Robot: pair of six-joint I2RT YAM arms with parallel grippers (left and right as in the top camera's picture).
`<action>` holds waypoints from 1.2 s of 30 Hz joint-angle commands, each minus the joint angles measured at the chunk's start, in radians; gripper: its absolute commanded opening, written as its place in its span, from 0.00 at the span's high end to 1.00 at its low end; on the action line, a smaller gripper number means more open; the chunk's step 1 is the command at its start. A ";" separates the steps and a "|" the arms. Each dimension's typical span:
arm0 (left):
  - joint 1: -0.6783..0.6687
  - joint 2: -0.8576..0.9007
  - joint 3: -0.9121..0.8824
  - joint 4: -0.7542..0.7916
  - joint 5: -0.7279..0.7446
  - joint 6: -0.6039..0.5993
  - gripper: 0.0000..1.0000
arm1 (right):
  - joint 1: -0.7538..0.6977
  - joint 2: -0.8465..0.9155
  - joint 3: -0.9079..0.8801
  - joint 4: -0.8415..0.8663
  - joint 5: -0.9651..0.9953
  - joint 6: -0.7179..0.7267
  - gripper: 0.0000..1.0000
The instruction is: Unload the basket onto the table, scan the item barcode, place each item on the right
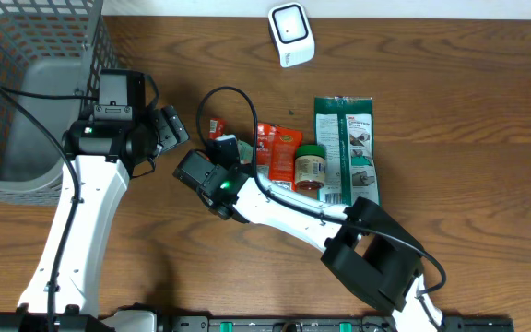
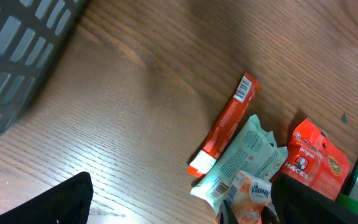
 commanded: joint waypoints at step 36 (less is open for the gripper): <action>0.003 0.002 0.011 -0.006 -0.012 0.017 0.08 | -0.654 -0.390 0.012 -0.286 -0.797 -0.459 0.99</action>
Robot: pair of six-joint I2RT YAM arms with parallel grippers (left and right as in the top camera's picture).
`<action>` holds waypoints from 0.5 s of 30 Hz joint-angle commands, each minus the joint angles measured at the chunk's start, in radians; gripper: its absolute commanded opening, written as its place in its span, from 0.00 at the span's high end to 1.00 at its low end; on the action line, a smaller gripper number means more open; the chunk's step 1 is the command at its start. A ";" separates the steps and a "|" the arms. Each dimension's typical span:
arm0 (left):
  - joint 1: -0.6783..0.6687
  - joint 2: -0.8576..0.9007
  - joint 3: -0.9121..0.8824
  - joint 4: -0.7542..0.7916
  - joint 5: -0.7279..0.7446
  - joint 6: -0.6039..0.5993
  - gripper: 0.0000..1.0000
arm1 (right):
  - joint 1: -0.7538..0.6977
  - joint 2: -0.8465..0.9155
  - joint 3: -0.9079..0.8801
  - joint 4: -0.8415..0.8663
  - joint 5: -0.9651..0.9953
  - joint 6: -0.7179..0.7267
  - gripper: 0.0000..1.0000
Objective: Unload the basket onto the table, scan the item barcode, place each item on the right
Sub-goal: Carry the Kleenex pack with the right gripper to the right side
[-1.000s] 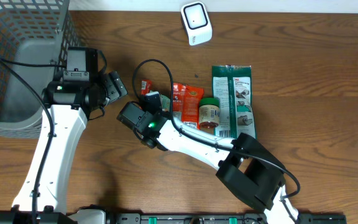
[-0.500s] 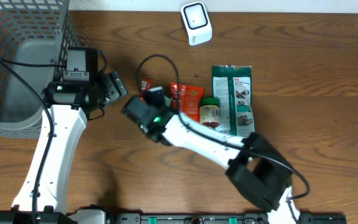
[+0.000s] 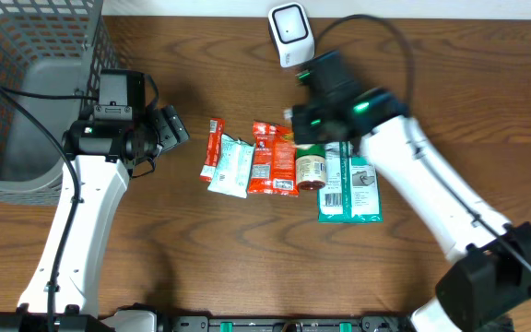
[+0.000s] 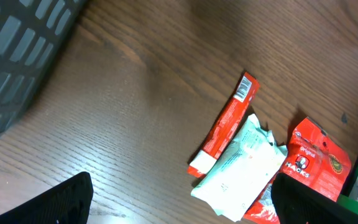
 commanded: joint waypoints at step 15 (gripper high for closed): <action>0.003 0.002 0.011 -0.006 -0.012 0.017 0.08 | -0.677 -0.002 -0.218 0.043 -0.634 -0.580 0.99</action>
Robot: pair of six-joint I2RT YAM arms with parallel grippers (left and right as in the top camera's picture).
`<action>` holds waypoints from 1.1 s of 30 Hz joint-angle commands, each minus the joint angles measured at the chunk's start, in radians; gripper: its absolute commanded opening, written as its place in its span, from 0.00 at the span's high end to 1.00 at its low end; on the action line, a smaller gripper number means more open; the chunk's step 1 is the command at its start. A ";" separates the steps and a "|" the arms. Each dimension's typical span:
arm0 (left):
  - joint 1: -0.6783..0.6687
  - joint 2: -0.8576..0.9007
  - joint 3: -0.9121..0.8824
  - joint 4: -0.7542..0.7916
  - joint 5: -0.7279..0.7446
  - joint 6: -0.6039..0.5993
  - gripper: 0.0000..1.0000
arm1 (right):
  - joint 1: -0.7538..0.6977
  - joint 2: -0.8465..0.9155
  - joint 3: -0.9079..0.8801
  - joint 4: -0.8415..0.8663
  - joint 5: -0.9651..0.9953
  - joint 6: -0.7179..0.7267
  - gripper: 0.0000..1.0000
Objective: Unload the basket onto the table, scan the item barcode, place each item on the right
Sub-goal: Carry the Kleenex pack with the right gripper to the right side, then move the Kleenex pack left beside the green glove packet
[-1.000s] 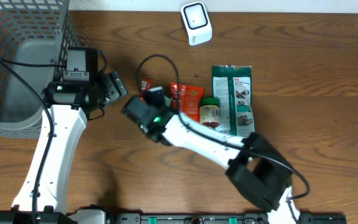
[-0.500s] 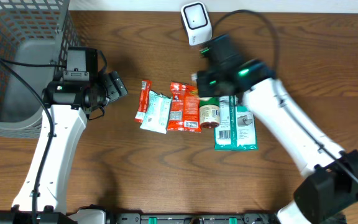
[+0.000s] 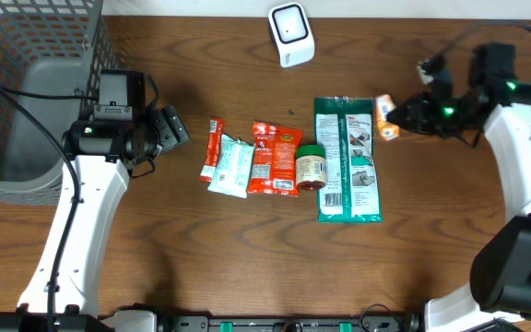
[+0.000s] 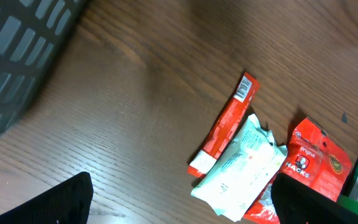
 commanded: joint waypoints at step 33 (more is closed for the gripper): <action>0.003 0.002 0.011 -0.006 -0.012 0.017 0.08 | -0.167 0.090 -0.532 0.574 -0.268 -0.105 0.92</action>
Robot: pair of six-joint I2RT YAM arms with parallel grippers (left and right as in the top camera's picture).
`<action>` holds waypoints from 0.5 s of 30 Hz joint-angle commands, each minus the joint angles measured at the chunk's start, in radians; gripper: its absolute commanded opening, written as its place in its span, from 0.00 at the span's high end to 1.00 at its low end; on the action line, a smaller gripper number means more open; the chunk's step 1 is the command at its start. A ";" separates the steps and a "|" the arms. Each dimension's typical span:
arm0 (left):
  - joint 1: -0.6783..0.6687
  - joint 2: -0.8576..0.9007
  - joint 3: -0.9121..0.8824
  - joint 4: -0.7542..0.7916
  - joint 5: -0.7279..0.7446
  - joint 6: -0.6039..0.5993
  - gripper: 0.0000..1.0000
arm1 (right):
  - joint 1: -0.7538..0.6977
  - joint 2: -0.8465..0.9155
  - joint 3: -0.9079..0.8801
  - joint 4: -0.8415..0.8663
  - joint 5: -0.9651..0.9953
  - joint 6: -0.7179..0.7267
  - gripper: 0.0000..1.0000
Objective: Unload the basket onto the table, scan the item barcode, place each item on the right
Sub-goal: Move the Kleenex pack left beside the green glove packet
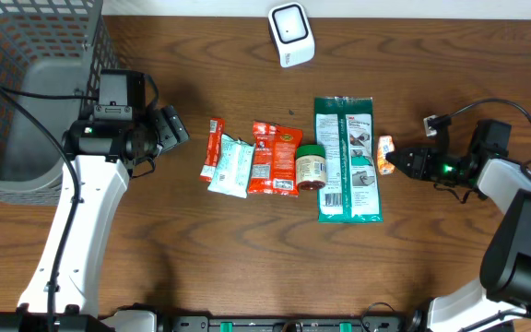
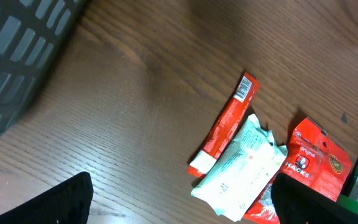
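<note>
A small orange packet [image 1: 385, 153] sits just right of the green pouch [image 1: 346, 159], low near the table, with my right gripper [image 1: 397, 162] shut on it from the right. The white scanner [image 1: 290, 34] stands at the back centre. My left gripper [image 1: 170, 129] hangs open to the left of the item row; in its wrist view its gripper [image 2: 185, 208] holds nothing and its black fingers [image 2: 64, 200] frame a red bar [image 2: 225, 124], a pale tissue pack [image 2: 244, 167] and a red Hacks bag [image 2: 309, 158].
A red bar [image 1: 213, 148], a tissue pack [image 1: 232, 166], a red bag [image 1: 275, 158] and a jar [image 1: 310, 169] lie in a row mid-table. A grey wire basket [image 1: 35, 88] fills the back left corner. A cable [image 1: 487, 109] loops over the right arm.
My right gripper has moved down and slightly left with the orange packet, from beside the pouch's upper right corner to beside its middle. The left arm has not moved.
My right gripper was first across the table at the left end of the row, on the orange packet atop the tissue pack. Then the arm was up near the scanner. After that it held the packet right of the green pouch, and now holds it lower there.
</note>
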 commanded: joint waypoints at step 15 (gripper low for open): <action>0.003 0.002 0.011 -0.006 -0.012 0.017 0.08 | -0.021 0.043 -0.005 -0.008 0.063 0.001 0.37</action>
